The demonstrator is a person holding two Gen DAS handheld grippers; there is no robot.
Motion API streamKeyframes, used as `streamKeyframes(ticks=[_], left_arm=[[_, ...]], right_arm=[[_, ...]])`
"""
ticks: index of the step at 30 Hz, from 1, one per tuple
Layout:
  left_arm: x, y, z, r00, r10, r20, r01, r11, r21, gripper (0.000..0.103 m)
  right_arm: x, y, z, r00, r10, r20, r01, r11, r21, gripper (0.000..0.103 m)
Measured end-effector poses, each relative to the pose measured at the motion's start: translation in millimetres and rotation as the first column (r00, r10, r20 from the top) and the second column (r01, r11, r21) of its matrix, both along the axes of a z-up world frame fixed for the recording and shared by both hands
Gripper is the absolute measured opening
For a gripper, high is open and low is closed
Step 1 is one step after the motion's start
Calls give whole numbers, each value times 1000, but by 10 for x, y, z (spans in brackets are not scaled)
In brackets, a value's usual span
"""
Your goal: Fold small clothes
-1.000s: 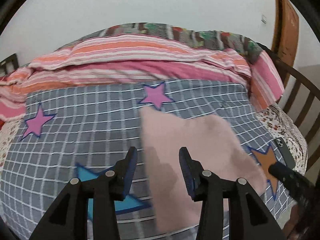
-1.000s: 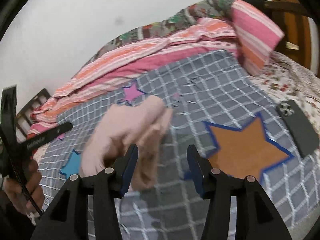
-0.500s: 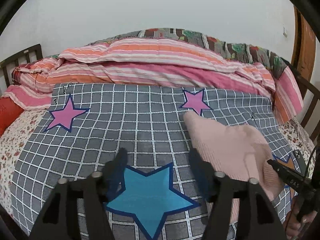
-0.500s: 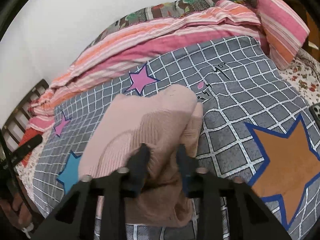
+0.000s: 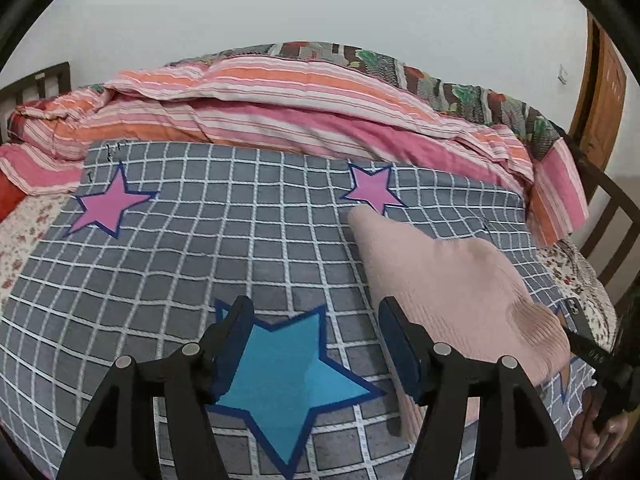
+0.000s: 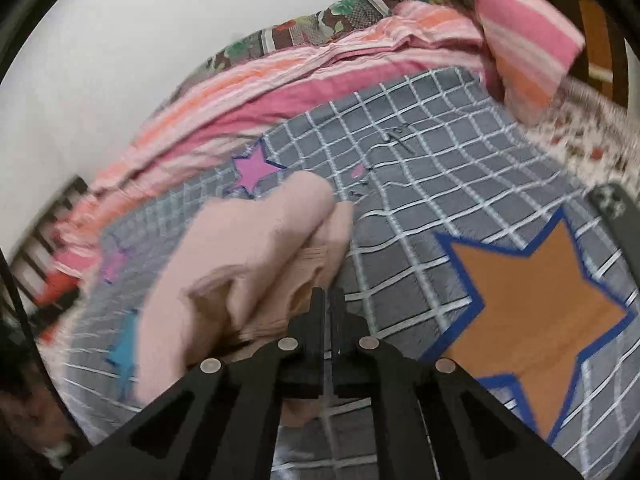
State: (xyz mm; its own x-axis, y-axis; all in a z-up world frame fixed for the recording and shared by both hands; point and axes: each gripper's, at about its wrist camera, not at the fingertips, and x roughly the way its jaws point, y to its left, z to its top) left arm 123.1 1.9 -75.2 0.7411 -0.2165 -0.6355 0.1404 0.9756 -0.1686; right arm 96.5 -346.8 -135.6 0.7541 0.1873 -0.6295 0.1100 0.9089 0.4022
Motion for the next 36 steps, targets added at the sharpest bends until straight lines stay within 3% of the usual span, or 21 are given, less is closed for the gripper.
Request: streamKeyframes(ticks=[1, 2, 3, 4, 5, 7, 11, 12, 13, 14, 16, 18, 23, 24, 25, 27, 28, 29, 32, 35, 36], left_arm=[[-10, 4, -27, 1000, -12, -12, 12, 1000, -21, 63], [-19, 9, -48, 999, -26, -22, 25, 999, -42, 63], [-33, 17, -79, 998, -51, -37, 48, 996, -78, 63], [-47, 21, -116, 996, -78, -50, 72, 991, -117, 63], [-63, 14, -150, 993, -101, -59, 91, 984, -150, 64], [-96, -43, -250, 985, -151, -83, 132, 971, -198, 66], [-156, -352, -534, 956, -246, -158, 217, 959, -180, 66], [-183, -426, -607, 945, -276, -177, 244, 952, -183, 66], [-218, -495, -673, 935, -299, -192, 267, 947, -177, 66], [-259, -573, -729, 926, -317, -206, 289, 945, -156, 66], [-339, -695, -800, 917, -338, -212, 324, 941, -99, 66], [-398, -816, -854, 922, -333, -196, 334, 942, -30, 66], [-324, -983, -860, 945, -285, -157, 294, 955, 34, 66], [-315, -966, -818, 949, -283, -141, 291, 956, 38, 59], [-314, -899, -760, 955, -276, -110, 281, 959, 31, 39], [-281, -674, -686, 957, -280, -71, 277, 959, -51, 29], [-258, -583, -720, 955, -283, -90, 275, 957, -89, 21], [-245, -549, -764, 952, -284, -111, 275, 957, -93, 19], [-294, -519, -864, 950, -281, -134, 269, 958, -98, 19], [-388, -447, -883, 951, -274, -145, 264, 961, -84, 28], [-417, -401, -888, 953, -264, -145, 256, 964, -73, 34]], right_arm=[[-13, 9, 30, 1000, 14, 9, -14, 1000, 17, 19], [-27, 24, 72, 1000, 22, 22, -23, 1000, 22, 25], [-50, 47, 125, 999, 26, 44, -27, 999, 20, 39], [-73, 88, 185, 997, 33, 69, -34, 999, 20, 47], [-77, 129, 234, 995, 45, 92, -47, 999, 26, 48], [-70, 227, 285, 991, 70, 112, -75, 996, 39, 48], [113, 406, 195, 994, 90, 58, -90, 996, 1, 47], [208, 459, 108, 995, 94, 14, -94, 995, -27, 40], [262, 480, 43, 995, 98, -22, -99, 994, -41, 23], [295, 501, -12, 993, 113, -45, -115, 992, -52, 16], [226, 501, 9, 990, 144, 5, -143, 986, -82, 11], [74, 404, 40, 986, 149, 77, -143, 987, -74, 11], [136, 276, -243, 994, 109, 16, -108, 994, -22, 11], [125, 260, -209, 994, 108, 24, -108, 994, -10, 11], [118, 249, -164, 994, 107, 33, -107, 994, -6, 11], [89, 228, -66, 992, 107, 71, -107, 994, -7, 11], [104, 242, -55, 991, 112, 72, -111, 994, -18, 11], [137, 272, -71, 992, 115, 57, -113, 993, -37, 11], [201, 385, -236, 992, 127, 2, -126, 988, -87, 10], [144, 383, -170, 993, 117, 11, -115, 989, -97, 14], [142, 366, -146, 993, 113, 12, -112, 990, -88, 23]])
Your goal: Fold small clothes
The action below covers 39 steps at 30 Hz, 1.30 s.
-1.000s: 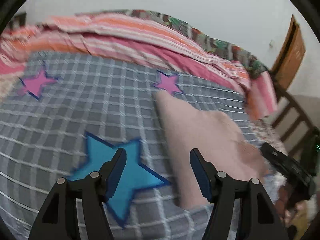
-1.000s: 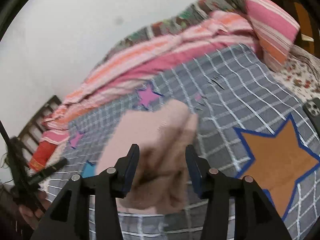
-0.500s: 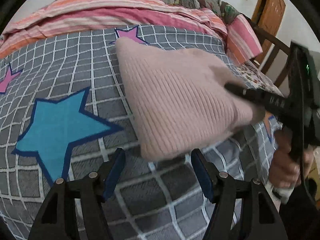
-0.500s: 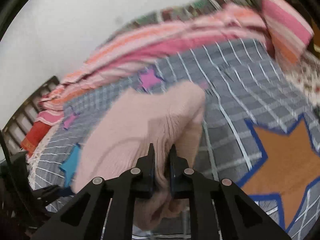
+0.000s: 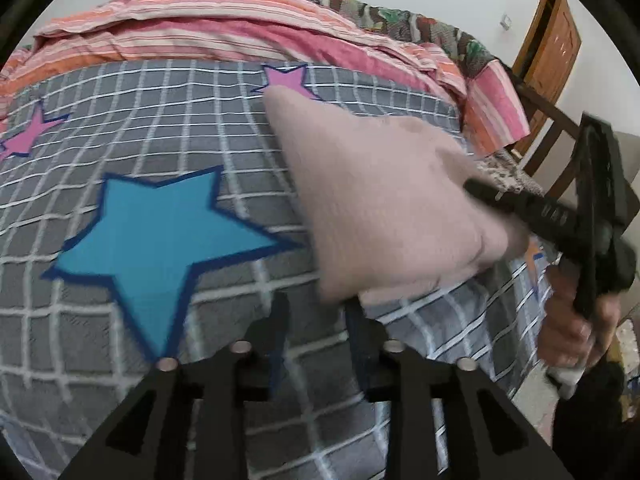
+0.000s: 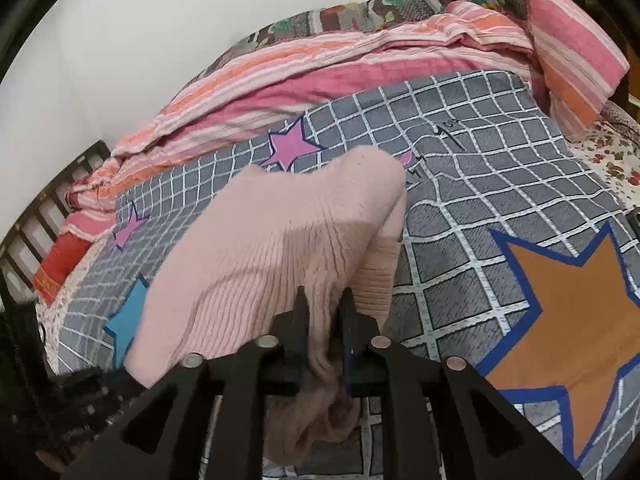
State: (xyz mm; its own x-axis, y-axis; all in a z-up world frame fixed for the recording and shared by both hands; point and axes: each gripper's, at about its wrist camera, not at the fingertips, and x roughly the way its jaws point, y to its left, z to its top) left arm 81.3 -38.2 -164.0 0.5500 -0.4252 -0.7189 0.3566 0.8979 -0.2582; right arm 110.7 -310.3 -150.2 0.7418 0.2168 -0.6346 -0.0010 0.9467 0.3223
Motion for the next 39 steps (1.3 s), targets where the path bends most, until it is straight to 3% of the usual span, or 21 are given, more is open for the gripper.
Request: streamKeyframes(ticks=[4, 9, 14, 15, 16, 17, 19, 22, 26, 30, 35, 39], left_arm=[[-72, 330, 3, 999, 50, -5, -50, 997, -52, 46], [-58, 666, 40, 993, 117, -28, -120, 985, -125, 52], [-79, 894, 58, 988, 149, -37, -153, 971, -182, 54], [-86, 918, 61, 988, 154, -34, -157, 970, -187, 54], [-94, 949, 69, 987, 159, -30, -162, 968, -192, 54], [-102, 983, 78, 986, 164, -25, -166, 966, -199, 54], [-110, 1026, 97, 985, 171, -21, -171, 963, -209, 54], [-100, 1115, 142, 982, 190, -12, -188, 957, -220, 54], [-11, 1224, 234, 971, 239, -1, -236, 957, -168, 54], [31, 1392, 310, 964, 267, 16, -260, 949, -180, 54], [82, 1575, 372, 953, 302, 39, -288, 936, -203, 54], [104, 1662, 419, 945, 325, 45, -311, 930, -193, 54]], right_arm=[[89, -122, 45, 1000, -20, 7, 19, 999, 49, 71], [382, -226, -317, 992, -13, -123, 41, 973, 229, 77], [533, -230, -388, 993, 7, -120, 28, 956, 292, 78], [585, -225, -402, 991, 17, -130, 22, 955, 296, 73], [622, -221, -412, 990, 38, -135, 6, 950, 312, 59], [659, -224, -434, 988, 60, -144, -7, 941, 338, 57], [686, -224, -424, 986, 70, -150, -13, 936, 352, 43], [601, -182, -277, 989, 59, -132, -13, 944, 328, 38], [457, -118, 140, 996, 39, -77, -12, 945, 327, 36], [341, 111, 647, 999, 2, -43, 5, 986, 167, 36], [332, 548, 1127, 1000, -6, -8, 6, 1000, -12, 36], [491, 939, 1279, 999, 45, 17, -44, 998, -45, 35]])
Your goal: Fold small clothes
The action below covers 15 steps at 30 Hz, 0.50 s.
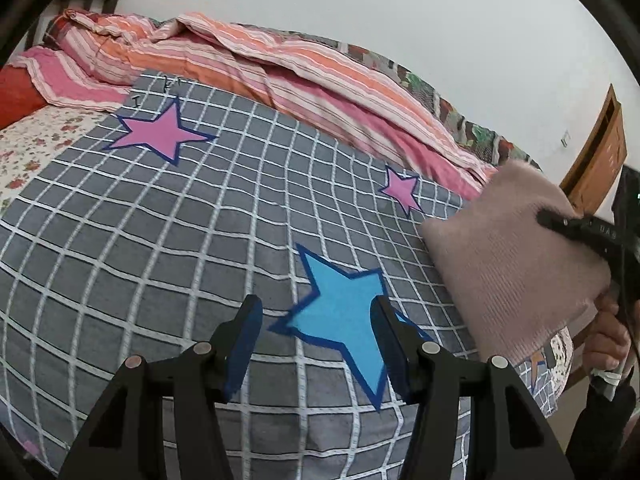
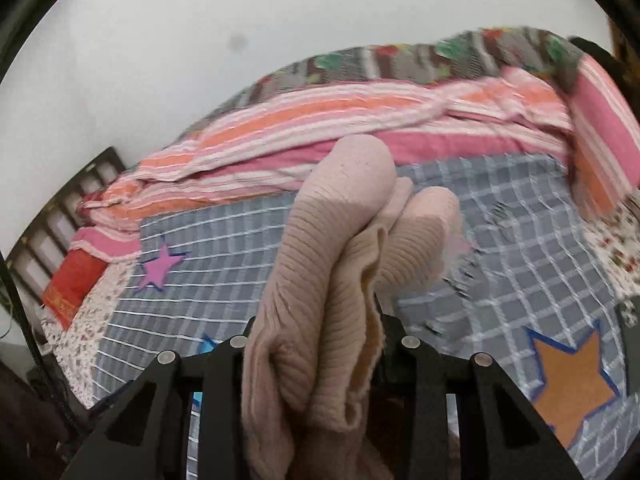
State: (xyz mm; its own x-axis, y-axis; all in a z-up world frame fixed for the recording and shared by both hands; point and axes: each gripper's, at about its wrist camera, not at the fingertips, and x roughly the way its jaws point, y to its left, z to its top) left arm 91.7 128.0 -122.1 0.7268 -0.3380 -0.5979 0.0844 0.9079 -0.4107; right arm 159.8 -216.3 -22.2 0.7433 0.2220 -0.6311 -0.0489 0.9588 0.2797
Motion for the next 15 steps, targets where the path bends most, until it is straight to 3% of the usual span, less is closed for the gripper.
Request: streamKeyframes(ticks=[2, 4, 6, 8, 10, 12, 14, 15], left_arm=[[8, 64, 26, 1000, 9, -3, -9, 1000, 3, 54], [14, 121, 51, 1000, 24, 0, -24, 1000, 18, 54], [33, 167, 68, 999, 37, 2, -37, 999, 34, 54], [66, 181, 56, 999, 43, -4, -43, 998, 42, 54], [114, 140, 21, 999, 32, -22, -31, 998, 52, 54], [146, 55, -17, 999, 11, -32, -9, 998, 65, 54], [187, -89, -66, 999, -23, -41, 27, 996, 84, 54], [221, -186, -95, 998, -41, -49, 46, 994, 95, 54]], right_arm=[[93, 140, 12, 999, 32, 13, -33, 998, 44, 35], [227, 191, 3, 996, 83, 36, -87, 983, 160, 35], [365, 131, -110, 990, 126, 69, -142, 929, 341, 35], [486, 73, -322, 988, 132, 81, -154, 880, 450, 35], [599, 37, -633, 994, 105, 33, -109, 886, 450, 37], [709, -3, -1022, 994, 78, -78, -39, 908, 416, 39], [774, -96, -1347, 981, 22, -194, 37, 954, 297, 38], [752, -164, -1402, 981, 8, -196, 43, 966, 256, 39]])
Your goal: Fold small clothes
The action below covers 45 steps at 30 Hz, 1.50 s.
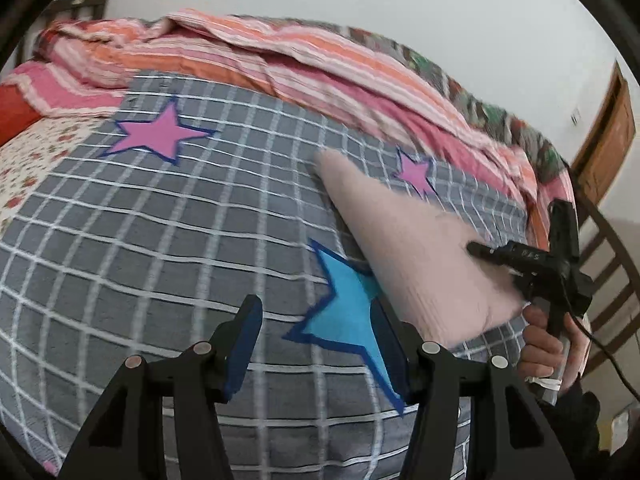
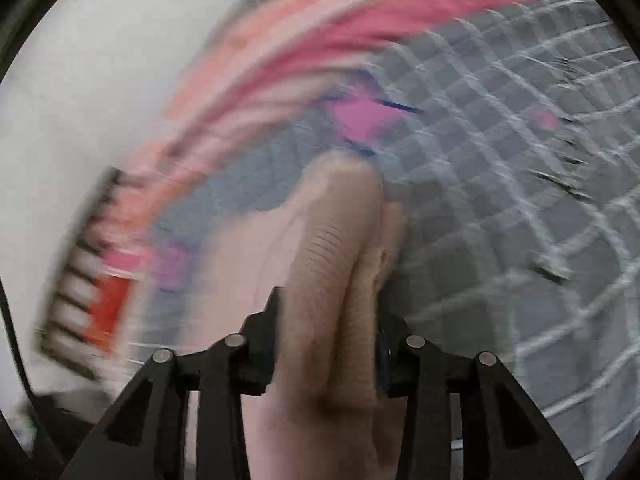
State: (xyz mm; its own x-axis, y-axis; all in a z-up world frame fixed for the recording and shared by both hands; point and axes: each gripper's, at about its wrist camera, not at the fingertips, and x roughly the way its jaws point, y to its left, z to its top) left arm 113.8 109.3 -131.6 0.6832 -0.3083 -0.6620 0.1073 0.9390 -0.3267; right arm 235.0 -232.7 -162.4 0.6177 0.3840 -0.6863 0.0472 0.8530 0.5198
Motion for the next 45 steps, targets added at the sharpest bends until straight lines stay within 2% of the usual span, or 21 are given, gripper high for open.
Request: streamKeyframes(ticks=[4, 8, 11, 12, 15, 16, 17, 19, 20, 22, 23, 25, 27, 28, 30, 32, 36, 37, 40, 42, 45], left_arm=[[113, -341, -71, 998, -52, -18, 52, 999, 5, 54], [153, -520, -100, 998, -61, -31, 60, 998, -27, 54], [156, -573, -106, 997, -60, -43, 59, 998, -29, 54], [163, -582, -99, 997, -58, -48, 57, 998, -21, 54], [174, -580, -28, 998, -45, -39, 45, 999, 9, 54], [171, -570, -1, 999, -40, -32, 41, 999, 18, 54], [172, -551, 24, 999, -34, -25, 34, 999, 25, 54], [190, -519, 48, 1000, -25, -16, 25, 999, 25, 56], [220, -514, 49, 1000, -22, -14, 23, 999, 23, 56], [320, -549, 34, 999, -27, -21, 28, 999, 22, 57], [394, -582, 23, 999, -30, -24, 31, 999, 24, 56], [546, -649, 4, 999, -30, -18, 31, 999, 39, 57], [675, -667, -7, 1000, -17, -18, 18, 999, 45, 57], [776, -657, -15, 1000, -14, -18, 14, 999, 35, 57], [934, -645, -29, 1000, 0, -23, 0, 1000, 29, 56], [1143, -649, -62, 1000, 7, -23, -7, 1000, 27, 56], [1519, -656, -188, 999, 34, -33, -32, 998, 54, 56], [1569, -655, -210, 998, 50, -28, -48, 997, 68, 53], [1755, -665, -300, 998, 66, -21, -64, 993, 94, 52], [1862, -674, -339, 998, 61, -31, -58, 994, 95, 48], [1999, -689, -368, 996, 79, -30, -75, 990, 123, 48]], right_arm=[[-169, -128, 152, 997, 40, 72, -38, 999, -29, 41], [-365, -58, 372, 985, 84, 150, -66, 991, -120, 41], [-343, 74, 420, 977, 112, 180, -79, 980, -181, 41], [-268, 127, 396, 978, 116, 172, -82, 977, -195, 37], [-67, 181, 232, 988, 125, 95, -104, 974, -201, 14], [-57, 184, 240, 985, 137, 106, -113, 972, -205, 12], [-96, 182, 283, 975, 165, 148, -133, 970, -205, 12], [-301, 49, 436, 936, 200, 290, -156, 973, -170, 11], [-350, -38, 444, 936, 178, 304, -136, 978, -157, 11], [-311, -125, 299, 962, 134, 238, -95, 981, -169, 11], [-246, -123, 146, 978, 126, 167, -93, 977, -193, 11], [-196, -96, -16, 985, 131, 108, -106, 970, -218, 13], [-228, -53, 71, 979, 153, 134, -112, 954, -277, 17], [-233, -38, 135, 976, 164, 145, -116, 950, -290, 23], [-242, -11, 298, 967, 156, 202, -92, 951, -294, 25], [-172, 58, 376, 959, 182, 216, -114, 950, -291, 25], [93, 208, 232, 966, 203, 159, -142, 933, -330, 25], [154, 216, 136, 972, 198, 129, -143, 928, -344, 22], [170, 217, 23, 975, 190, 112, -137, 919, -370, 21], [180, 224, 29, 978, 189, 90, -141, 911, -388, 21], [262, 177, 137, 972, 216, 89, -168, 912, -374, 21]])
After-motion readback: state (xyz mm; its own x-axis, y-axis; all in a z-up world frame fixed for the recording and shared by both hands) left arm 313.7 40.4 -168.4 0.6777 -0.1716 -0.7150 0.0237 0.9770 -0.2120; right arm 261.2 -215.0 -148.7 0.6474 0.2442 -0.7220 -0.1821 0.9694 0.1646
